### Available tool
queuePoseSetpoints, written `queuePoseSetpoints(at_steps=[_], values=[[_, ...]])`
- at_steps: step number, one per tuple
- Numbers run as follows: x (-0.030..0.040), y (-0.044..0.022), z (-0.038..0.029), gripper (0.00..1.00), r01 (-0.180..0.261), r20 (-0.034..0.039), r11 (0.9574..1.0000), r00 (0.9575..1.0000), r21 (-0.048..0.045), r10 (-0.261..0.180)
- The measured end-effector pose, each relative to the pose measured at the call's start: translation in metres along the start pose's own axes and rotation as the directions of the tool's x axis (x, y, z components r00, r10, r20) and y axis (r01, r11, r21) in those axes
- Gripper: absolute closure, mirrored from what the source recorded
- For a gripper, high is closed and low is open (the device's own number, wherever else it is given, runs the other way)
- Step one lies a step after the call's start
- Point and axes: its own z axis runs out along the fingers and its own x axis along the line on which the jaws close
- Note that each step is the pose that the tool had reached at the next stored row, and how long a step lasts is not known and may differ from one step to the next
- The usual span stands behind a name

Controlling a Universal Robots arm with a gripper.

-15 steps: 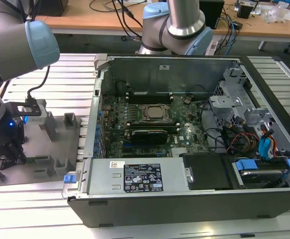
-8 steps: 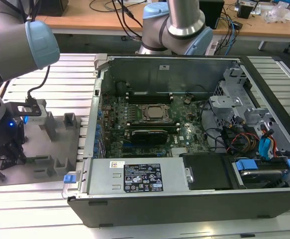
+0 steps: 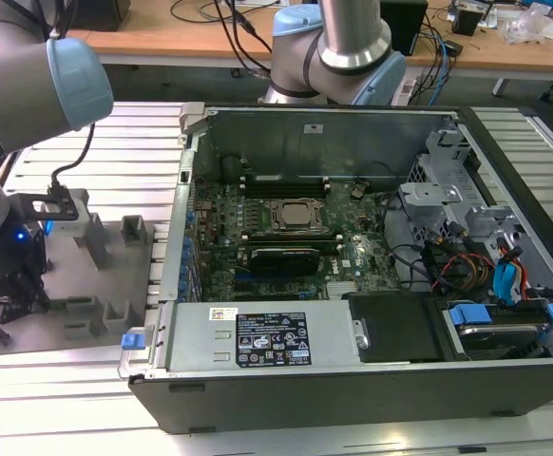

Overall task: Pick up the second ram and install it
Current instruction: 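Pick up the second ram and move it above second insertion slot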

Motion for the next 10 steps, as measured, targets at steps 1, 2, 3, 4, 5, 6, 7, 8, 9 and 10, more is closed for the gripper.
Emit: queuePoseSetpoints(at_steps=[1, 2, 3, 4, 5, 6, 7, 8, 9, 10], values=[[-0.0001, 0.0001, -0.0023, 0.86, 0.000, 0.0000, 1.0000, 1.0000, 0.0001, 0.000], [-0.0001, 0.0001, -0.0034, 0.86, 0.000, 0.0001, 1.0000, 1.0000, 0.0001, 0.000], [-0.0001, 0.0002, -0.0045, 0.86, 0.000, 0.0001, 1.0000, 1.0000, 0.0002, 0.000], [-0.0001, 0.0003, -0.0065, 0.86, 0.000, 0.0000, 1.0000, 1.0000, 0.0001, 0.000], [-0.0002, 0.0003, -0.0077, 0.86, 0.000, 0.0001, 1.0000, 1.0000, 0.0001, 0.000], [-0.0002, 0.0004, -0.0094, 0.86, 0.000, 0.0000, 1.0000, 1.0000, 0.0001, 0.000], [-0.0003, 0.0005, -0.0126, 0.86, 0.000, 0.0000, 1.0000, 1.0000, 0.0001, 0.000], [-0.0004, 0.0006, -0.0154, 0.86, 0.000, 0.0001, 1.0000, 1.0000, 0.0001, 0.000], [-0.0004, 0.0007, -0.0170, 0.86, 0.000, 0.0001, 1.0000, 1.0000, 0.0001, 0.000], [-0.0004, 0.0008, -0.0191, 0.86, 0.000, 0.0001, 1.0000, 1.0000, 0.0001, 0.000]])
